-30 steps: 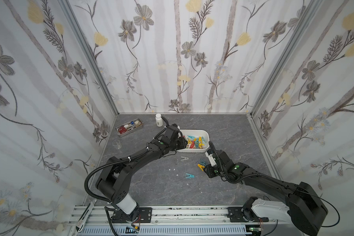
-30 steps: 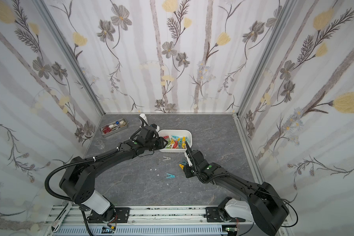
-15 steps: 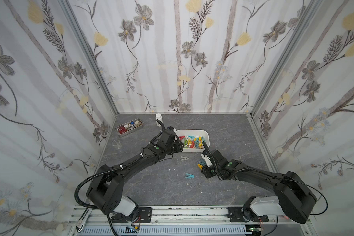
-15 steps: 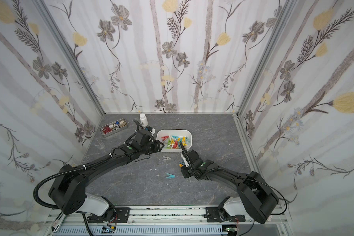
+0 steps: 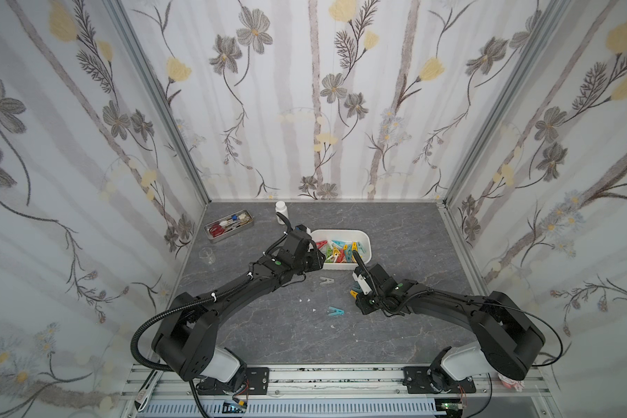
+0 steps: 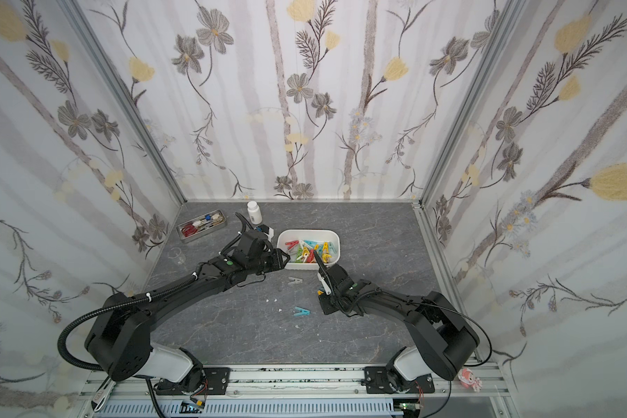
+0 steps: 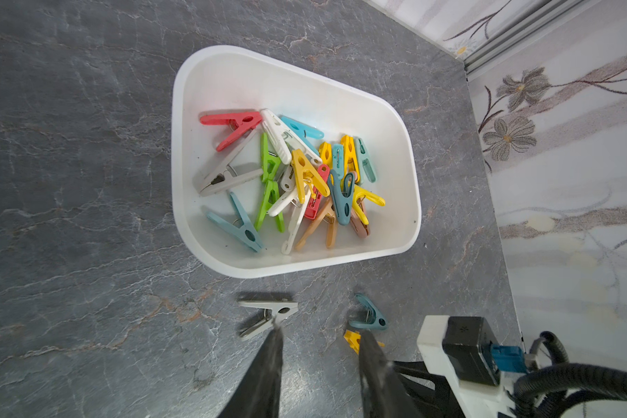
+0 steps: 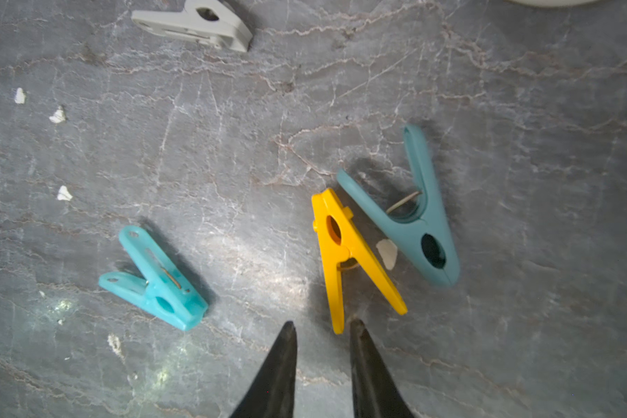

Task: Put the clothespins into the storage box
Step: Pick up the clothespin from the center of the board.

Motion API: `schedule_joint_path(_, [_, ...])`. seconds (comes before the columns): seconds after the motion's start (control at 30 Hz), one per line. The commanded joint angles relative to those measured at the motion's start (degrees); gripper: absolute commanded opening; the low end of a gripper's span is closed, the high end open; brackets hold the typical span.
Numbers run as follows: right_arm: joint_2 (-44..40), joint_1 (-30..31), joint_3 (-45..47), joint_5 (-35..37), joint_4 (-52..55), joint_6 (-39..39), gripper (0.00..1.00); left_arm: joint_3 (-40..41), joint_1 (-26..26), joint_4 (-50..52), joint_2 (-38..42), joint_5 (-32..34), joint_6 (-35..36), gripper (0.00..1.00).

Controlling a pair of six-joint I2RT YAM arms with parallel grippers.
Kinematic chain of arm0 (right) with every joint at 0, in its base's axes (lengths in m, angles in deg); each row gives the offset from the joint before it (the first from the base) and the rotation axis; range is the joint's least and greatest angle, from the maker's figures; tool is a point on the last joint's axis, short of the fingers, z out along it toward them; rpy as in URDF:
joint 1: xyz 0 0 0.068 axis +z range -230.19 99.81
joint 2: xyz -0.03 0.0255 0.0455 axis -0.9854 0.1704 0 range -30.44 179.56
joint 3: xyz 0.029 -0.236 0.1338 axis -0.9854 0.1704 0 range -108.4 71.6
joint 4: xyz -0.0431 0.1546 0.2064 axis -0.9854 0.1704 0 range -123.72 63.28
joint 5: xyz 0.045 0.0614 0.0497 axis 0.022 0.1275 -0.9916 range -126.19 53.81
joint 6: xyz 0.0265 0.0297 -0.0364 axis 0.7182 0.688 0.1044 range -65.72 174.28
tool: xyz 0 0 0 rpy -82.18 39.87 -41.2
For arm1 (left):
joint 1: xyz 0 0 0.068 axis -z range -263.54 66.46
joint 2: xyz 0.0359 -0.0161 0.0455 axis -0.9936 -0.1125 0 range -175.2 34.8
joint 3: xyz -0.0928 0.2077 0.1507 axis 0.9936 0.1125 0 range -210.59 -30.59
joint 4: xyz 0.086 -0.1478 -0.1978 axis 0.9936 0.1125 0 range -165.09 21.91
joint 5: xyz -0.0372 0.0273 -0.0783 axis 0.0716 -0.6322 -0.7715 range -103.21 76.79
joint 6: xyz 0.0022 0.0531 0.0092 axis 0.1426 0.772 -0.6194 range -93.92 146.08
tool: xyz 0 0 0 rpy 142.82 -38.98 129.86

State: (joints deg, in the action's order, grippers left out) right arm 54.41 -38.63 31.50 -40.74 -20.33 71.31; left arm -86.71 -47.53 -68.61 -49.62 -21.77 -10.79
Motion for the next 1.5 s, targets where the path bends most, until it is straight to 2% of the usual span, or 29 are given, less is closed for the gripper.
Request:
schedule_joint_path(0.0, [0.74, 0.01, -0.77, 0.03, -1.31, -0.91, 0.25, 0.22, -0.06, -0.08, 0.47, 0.62, 0.12, 0.35])
schedule_joint_path(0.4, [2.94, 0.01, -1.01, -0.89, -1.78, -1.73, 0.11, 0.18, -0.51, 0.09, 0.31, 0.78, 0.55, 0.35])
schedule_joint_path(0.63, [-0.07, 0.01, -1.83, -1.23, 0.3, -1.75, 0.03, 0.56, -0.59, 0.9, 1.19, 1.44, 0.83, 0.35])
schedule_joint_path(1.0, [-5.25, 0.06, -2.7, -3.04, 3.03, -0.79, 0.02, 1.58, -0.59, -0.15, 1.79, 1.78, 0.21, 0.35])
schedule_joint_path(1.07, [-5.88, 0.04, -5.04, -3.84, 3.26, -0.52, 0.02, 1.58, -0.7, 0.27, 2.24, 2.43, 0.61, 0.35])
schedule_joint_path(1.23, [-6.89, -1.12, -8.8, -9.23, 3.14, 1.13, 0.01, 1.89, -1.11, 1.72, 3.33, 3.39, 1.37, 0.35])
schedule_joint_path(1.47, [-1.77, -6.19, -16.21, -13.76, 1.95, 0.0, 0.04, 3.77, -1.59, 5.05, 6.9, 5.79, 2.21, 0.36])
